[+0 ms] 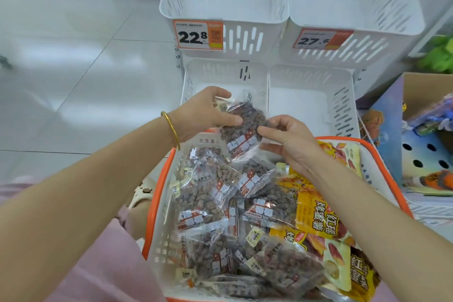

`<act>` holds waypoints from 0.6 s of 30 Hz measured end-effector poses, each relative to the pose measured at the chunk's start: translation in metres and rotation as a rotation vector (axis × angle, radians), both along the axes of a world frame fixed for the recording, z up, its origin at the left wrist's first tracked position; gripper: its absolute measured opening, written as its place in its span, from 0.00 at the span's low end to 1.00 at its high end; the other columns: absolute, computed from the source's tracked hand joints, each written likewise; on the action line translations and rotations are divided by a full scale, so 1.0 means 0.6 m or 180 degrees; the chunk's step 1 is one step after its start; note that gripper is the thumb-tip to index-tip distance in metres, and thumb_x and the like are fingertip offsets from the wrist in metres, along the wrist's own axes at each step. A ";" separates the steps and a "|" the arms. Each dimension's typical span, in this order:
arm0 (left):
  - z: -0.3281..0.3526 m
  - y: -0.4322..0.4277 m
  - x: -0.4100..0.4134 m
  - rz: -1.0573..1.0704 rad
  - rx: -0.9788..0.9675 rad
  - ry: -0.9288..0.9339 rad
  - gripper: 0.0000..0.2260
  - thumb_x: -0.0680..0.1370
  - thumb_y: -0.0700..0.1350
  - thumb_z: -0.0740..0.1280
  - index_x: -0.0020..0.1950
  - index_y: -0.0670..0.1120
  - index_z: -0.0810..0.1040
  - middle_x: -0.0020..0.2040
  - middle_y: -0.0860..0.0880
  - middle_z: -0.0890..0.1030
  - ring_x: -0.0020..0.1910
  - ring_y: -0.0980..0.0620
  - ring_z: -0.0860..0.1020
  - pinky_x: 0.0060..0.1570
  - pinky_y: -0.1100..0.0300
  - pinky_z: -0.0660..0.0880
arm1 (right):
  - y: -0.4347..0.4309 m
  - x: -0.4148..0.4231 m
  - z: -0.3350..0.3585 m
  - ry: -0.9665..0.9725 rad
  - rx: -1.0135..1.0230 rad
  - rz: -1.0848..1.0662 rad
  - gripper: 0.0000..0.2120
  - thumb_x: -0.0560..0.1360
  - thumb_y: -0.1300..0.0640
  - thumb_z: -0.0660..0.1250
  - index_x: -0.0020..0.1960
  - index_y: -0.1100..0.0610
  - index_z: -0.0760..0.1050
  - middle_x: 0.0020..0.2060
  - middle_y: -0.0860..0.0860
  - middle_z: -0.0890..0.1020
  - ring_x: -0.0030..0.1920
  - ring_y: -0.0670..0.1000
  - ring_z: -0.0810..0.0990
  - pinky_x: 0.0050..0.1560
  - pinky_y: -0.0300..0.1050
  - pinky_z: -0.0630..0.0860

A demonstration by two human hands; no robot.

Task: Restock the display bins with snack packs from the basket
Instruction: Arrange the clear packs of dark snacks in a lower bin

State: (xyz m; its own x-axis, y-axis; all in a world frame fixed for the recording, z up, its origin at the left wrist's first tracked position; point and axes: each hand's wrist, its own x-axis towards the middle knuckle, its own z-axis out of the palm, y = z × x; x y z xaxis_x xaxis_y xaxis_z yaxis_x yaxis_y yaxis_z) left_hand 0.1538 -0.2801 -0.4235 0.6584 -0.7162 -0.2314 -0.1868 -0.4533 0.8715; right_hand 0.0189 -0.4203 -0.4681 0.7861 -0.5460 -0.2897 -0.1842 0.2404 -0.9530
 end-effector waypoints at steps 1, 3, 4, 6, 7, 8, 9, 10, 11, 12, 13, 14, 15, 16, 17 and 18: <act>0.005 0.007 0.009 -0.0047 0.0038 -0.0293 0.26 0.70 0.44 0.75 0.65 0.48 0.70 0.57 0.52 0.71 0.49 0.58 0.71 0.38 0.78 0.70 | 0.001 0.011 0.003 0.0120 -0.0381 0.0183 0.10 0.70 0.65 0.73 0.42 0.56 0.73 0.38 0.48 0.77 0.39 0.47 0.78 0.42 0.44 0.79; 0.015 0.021 0.031 -0.0185 0.0053 -0.0771 0.22 0.70 0.43 0.75 0.61 0.48 0.72 0.57 0.53 0.73 0.47 0.61 0.72 0.37 0.80 0.69 | 0.002 0.038 0.019 0.0321 -0.1205 0.0649 0.20 0.68 0.62 0.76 0.57 0.53 0.73 0.53 0.45 0.77 0.50 0.47 0.76 0.49 0.46 0.76; 0.019 0.026 0.042 -0.0282 0.0079 -0.0983 0.20 0.69 0.42 0.75 0.58 0.48 0.73 0.55 0.53 0.75 0.48 0.59 0.74 0.42 0.77 0.71 | 0.001 0.055 0.027 0.0329 -0.1429 0.0914 0.31 0.67 0.61 0.76 0.66 0.49 0.67 0.61 0.43 0.73 0.56 0.47 0.74 0.53 0.46 0.76; 0.024 0.031 0.065 -0.0447 0.0131 -0.1290 0.18 0.69 0.42 0.76 0.55 0.48 0.74 0.51 0.55 0.76 0.49 0.57 0.75 0.47 0.71 0.72 | -0.001 0.097 0.048 0.0251 -0.1483 0.1345 0.47 0.66 0.62 0.77 0.75 0.44 0.53 0.69 0.44 0.66 0.59 0.49 0.73 0.53 0.46 0.76; 0.024 0.031 0.078 -0.0468 0.0105 -0.1400 0.18 0.68 0.41 0.76 0.54 0.47 0.74 0.49 0.55 0.75 0.48 0.57 0.75 0.47 0.71 0.72 | -0.004 0.118 0.057 0.0231 -0.1488 0.1466 0.50 0.66 0.62 0.77 0.76 0.43 0.50 0.69 0.44 0.66 0.57 0.49 0.75 0.50 0.44 0.77; 0.022 0.029 0.092 -0.0452 0.0033 -0.1517 0.18 0.68 0.41 0.76 0.54 0.46 0.75 0.48 0.56 0.73 0.47 0.57 0.74 0.47 0.71 0.72 | -0.009 0.139 0.064 0.0256 -0.1548 0.1523 0.51 0.66 0.62 0.78 0.76 0.43 0.49 0.67 0.45 0.67 0.52 0.49 0.77 0.46 0.43 0.77; 0.018 0.027 0.106 -0.0432 -0.0056 -0.1653 0.18 0.67 0.41 0.76 0.54 0.46 0.75 0.48 0.56 0.72 0.47 0.57 0.73 0.48 0.73 0.71 | -0.014 0.158 0.068 0.0305 -0.1653 0.1562 0.50 0.66 0.62 0.78 0.75 0.43 0.50 0.65 0.45 0.68 0.47 0.48 0.78 0.42 0.43 0.77; 0.012 0.024 0.122 -0.0429 -0.0128 -0.1797 0.18 0.67 0.41 0.77 0.54 0.46 0.75 0.47 0.56 0.70 0.48 0.57 0.72 0.48 0.76 0.68 | -0.018 0.175 0.068 0.0365 -0.1784 0.1593 0.46 0.66 0.61 0.78 0.74 0.43 0.54 0.63 0.46 0.68 0.44 0.49 0.79 0.38 0.43 0.76; 0.003 0.021 0.137 -0.0436 -0.0171 -0.1927 0.19 0.67 0.42 0.77 0.54 0.46 0.76 0.47 0.55 0.69 0.49 0.56 0.70 0.48 0.78 0.66 | -0.022 0.192 0.065 0.0408 -0.1901 0.1598 0.40 0.66 0.61 0.77 0.70 0.45 0.60 0.61 0.47 0.69 0.43 0.50 0.79 0.35 0.44 0.76; -0.008 0.018 0.152 -0.0437 -0.0180 -0.2026 0.19 0.67 0.42 0.77 0.55 0.46 0.75 0.47 0.54 0.69 0.49 0.56 0.69 0.48 0.78 0.64 | -0.025 0.208 0.057 0.0396 -0.1965 0.1577 0.32 0.66 0.62 0.77 0.64 0.48 0.65 0.60 0.48 0.70 0.42 0.51 0.80 0.34 0.44 0.77; -0.021 0.015 0.166 -0.0427 -0.0170 -0.2084 0.19 0.67 0.43 0.76 0.55 0.46 0.75 0.48 0.52 0.68 0.49 0.55 0.69 0.48 0.78 0.64 | -0.027 0.225 0.047 0.0346 -0.1963 0.1523 0.26 0.66 0.64 0.76 0.57 0.49 0.68 0.58 0.50 0.71 0.43 0.53 0.81 0.33 0.45 0.78; -0.033 0.011 0.177 -0.0409 -0.0162 -0.2102 0.19 0.67 0.43 0.76 0.55 0.46 0.75 0.50 0.52 0.68 0.50 0.55 0.68 0.49 0.77 0.63 | -0.028 0.240 0.034 0.0301 -0.1928 0.1458 0.22 0.67 0.65 0.76 0.51 0.50 0.68 0.57 0.51 0.72 0.43 0.55 0.82 0.34 0.48 0.80; -0.046 0.007 0.187 -0.0394 -0.0152 -0.2093 0.20 0.68 0.43 0.76 0.56 0.47 0.74 0.52 0.51 0.68 0.51 0.55 0.68 0.50 0.76 0.63 | -0.028 0.255 0.021 0.0270 -0.1892 0.1390 0.21 0.67 0.66 0.75 0.48 0.50 0.67 0.56 0.52 0.73 0.44 0.57 0.82 0.36 0.53 0.81; -0.058 0.004 0.196 -0.0388 -0.0134 -0.2083 0.20 0.68 0.43 0.76 0.57 0.47 0.74 0.53 0.50 0.67 0.52 0.55 0.67 0.52 0.73 0.63 | -0.028 0.268 0.006 0.0256 -0.1871 0.1302 0.20 0.66 0.67 0.75 0.46 0.50 0.67 0.56 0.53 0.73 0.45 0.59 0.82 0.38 0.56 0.82; -0.071 0.001 0.204 -0.0386 -0.0098 -0.2079 0.21 0.69 0.43 0.75 0.59 0.47 0.73 0.55 0.49 0.67 0.53 0.55 0.67 0.54 0.71 0.63 | -0.027 0.280 -0.010 0.0243 -0.1858 0.1200 0.20 0.66 0.68 0.75 0.45 0.51 0.67 0.56 0.53 0.74 0.46 0.60 0.82 0.40 0.59 0.81; -0.084 -0.001 0.211 -0.0377 -0.0051 -0.2066 0.22 0.70 0.43 0.75 0.61 0.47 0.72 0.57 0.49 0.67 0.54 0.55 0.67 0.55 0.70 0.63 | -0.025 0.290 -0.026 0.0231 -0.1857 0.1088 0.20 0.66 0.68 0.75 0.45 0.51 0.67 0.55 0.54 0.75 0.46 0.61 0.82 0.40 0.60 0.81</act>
State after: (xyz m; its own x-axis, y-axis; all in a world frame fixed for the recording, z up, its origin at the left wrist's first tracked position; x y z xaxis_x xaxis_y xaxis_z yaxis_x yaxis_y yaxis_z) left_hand 0.2804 -0.2806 -0.4738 0.5772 -0.7924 0.1973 -0.7244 -0.3853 0.5717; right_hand 0.1927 -0.4352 -0.4840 0.9319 -0.3533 -0.0816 -0.2269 -0.3925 -0.8913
